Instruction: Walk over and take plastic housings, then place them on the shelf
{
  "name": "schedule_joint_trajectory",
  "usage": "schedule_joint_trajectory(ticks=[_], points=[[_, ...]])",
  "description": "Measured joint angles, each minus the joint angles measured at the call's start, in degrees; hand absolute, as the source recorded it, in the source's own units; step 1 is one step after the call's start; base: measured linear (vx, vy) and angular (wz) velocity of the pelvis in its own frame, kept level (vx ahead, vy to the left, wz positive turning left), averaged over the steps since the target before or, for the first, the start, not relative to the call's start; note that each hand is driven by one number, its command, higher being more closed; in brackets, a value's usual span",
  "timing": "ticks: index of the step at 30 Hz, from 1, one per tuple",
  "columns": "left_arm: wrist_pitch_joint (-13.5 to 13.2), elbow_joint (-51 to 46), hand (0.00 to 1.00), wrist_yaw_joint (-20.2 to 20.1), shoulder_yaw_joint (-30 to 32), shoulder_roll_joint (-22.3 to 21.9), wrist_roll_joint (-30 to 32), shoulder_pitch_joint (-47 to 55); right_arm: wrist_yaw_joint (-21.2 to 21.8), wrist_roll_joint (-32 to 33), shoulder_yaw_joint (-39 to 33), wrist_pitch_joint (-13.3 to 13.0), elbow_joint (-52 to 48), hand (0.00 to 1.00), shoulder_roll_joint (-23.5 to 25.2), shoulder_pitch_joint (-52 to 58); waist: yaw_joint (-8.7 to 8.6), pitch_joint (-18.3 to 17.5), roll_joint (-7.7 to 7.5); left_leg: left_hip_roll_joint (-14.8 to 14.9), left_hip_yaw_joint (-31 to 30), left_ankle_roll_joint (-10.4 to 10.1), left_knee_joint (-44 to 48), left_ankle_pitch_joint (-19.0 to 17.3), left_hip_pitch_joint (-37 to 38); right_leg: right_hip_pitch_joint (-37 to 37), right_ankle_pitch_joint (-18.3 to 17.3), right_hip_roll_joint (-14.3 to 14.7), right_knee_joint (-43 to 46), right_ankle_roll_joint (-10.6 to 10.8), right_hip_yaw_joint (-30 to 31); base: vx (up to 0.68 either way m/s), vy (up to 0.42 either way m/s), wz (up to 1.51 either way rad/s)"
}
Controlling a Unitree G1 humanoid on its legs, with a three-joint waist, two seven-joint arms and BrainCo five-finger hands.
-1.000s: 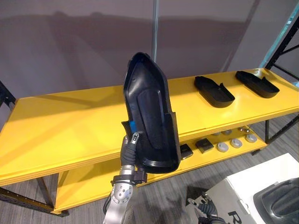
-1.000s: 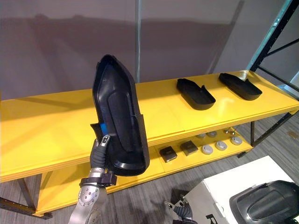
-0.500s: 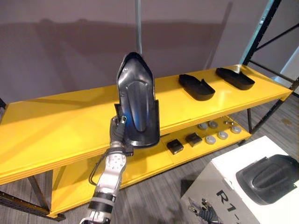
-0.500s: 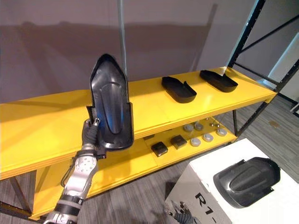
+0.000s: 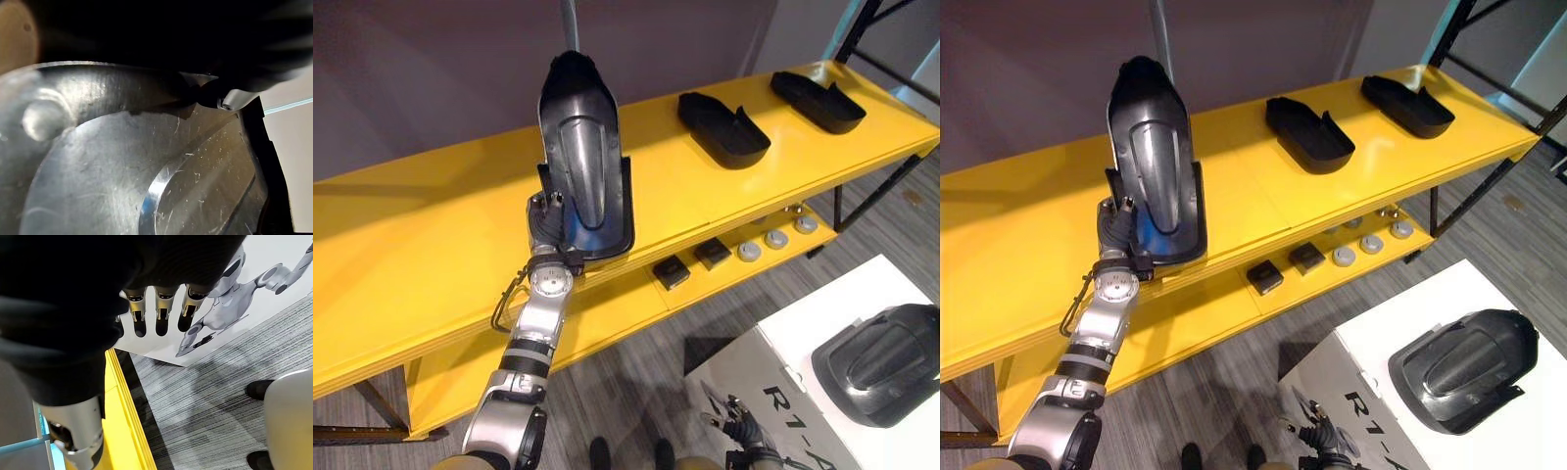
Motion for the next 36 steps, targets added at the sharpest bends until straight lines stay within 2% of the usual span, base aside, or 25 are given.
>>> schedule_joint_trajectory(ticks=[9, 10, 16, 22, 25, 30, 32, 36], points=[[0.8, 9.8, 1.0, 0.4, 4.3, -1.9, -2.7, -7.6, -0.1, 0.2, 3.2, -0.3, -6.2, 0.0, 0.1, 2.5, -0.17, 1.6, -0.12, 0.5, 2.3, -0.8, -0.2, -0.6, -2.7, -4.3, 0.0, 0.2, 1.9, 0.0, 1.7, -0.05, 0.001, -0.12], [1.0, 11.3, 0.0, 0.4, 4.6, -2.1, -3.1, -8.7, -0.1, 0.2, 3.3, -0.4, -7.5, 0.0, 0.3, 3.3, -0.08, 1.7, -0.13, 0.5, 2.6, -0.8, -0.2, -0.6, -3.2, -4.9, 0.0, 0.2, 1.9, 0.0, 1.8, 0.0, 0.01, -0.04], [1.0, 14.8, 0.0, 0.7, 6.2, -2.1, -6.0, -14.7, -0.1, 0.8, 3.7, -0.9, -10.7, 0.0, 0.4, 3.7, 0.32, 1.7, -0.2, 0.5, 2.8, -0.4, 0.0, -0.2, -4.3, -6.3, 0.0, 0.2, 2.5, 0.0, 1.7, 0.0, 0.0, -0.02], [1.1, 16.5, 0.0, 0.8, 7.8, -2.2, -6.4, -17.2, 0.0, 1.8, 4.5, -1.3, -12.2, 0.0, 0.4, 3.9, 0.82, 1.8, -0.26, 0.5, 3.3, -1.2, 0.0, -0.8, -5.1, -7.1, 0.0, 0.0, 2.6, 0.0, 1.7, 0.0, -0.002, -0.02], [1.0, 17.9, 0.0, 1.3, 8.1, -2.3, -7.4, -18.5, -0.1, 1.8, 4.5, -1.9, -12.2, 0.0, 0.4, 4.5, 1.63, 1.8, -0.27, 0.5, 4.2, -0.9, 0.0, -1.0, -4.7, -7.0, 0.0, -0.1, 2.8, 0.0, 1.8, 0.0, 0.004, -0.07], [0.6, 17.8, 0.0, 1.9, 8.2, -3.2, -7.9, -19.0, -0.1, 1.8, 4.5, -2.0, -12.2, 0.0, 0.3, 4.5, 1.85, 1.8, -0.16, 0.1, 3.0, -0.8, 0.2, -0.7, -4.4, -6.3, -0.5, -0.5, 2.9, 0.6, 0.9, 0.01, -0.004, 0.11], [0.6, 17.1, 0.0, 2.2, 8.1, -3.8, -7.9, -19.0, -0.1, 1.8, 4.4, -2.0, -12.2, 0.0, 0.3, 4.5, 2.07, 1.8, -0.15, 0.1, 2.5, -0.9, 0.3, -0.7, -4.0, -5.7, -0.6, -0.5, 3.0, 0.5, 0.1, 0.02, -0.019, 0.17], [0.1, 9.5, 0.0, 3.0, 6.9, -4.2, -7.7, -17.5, -0.1, 1.8, 4.4, -2.4, -11.3, 0.0, 0.2, 4.4, 2.38, 2.1, 0.19, 0.0, 1.6, -0.9, 0.2, -0.6, -2.9, -4.4, -0.6, -0.5, 2.9, 0.4, -0.2, 0.0, -0.013, 0.07]])
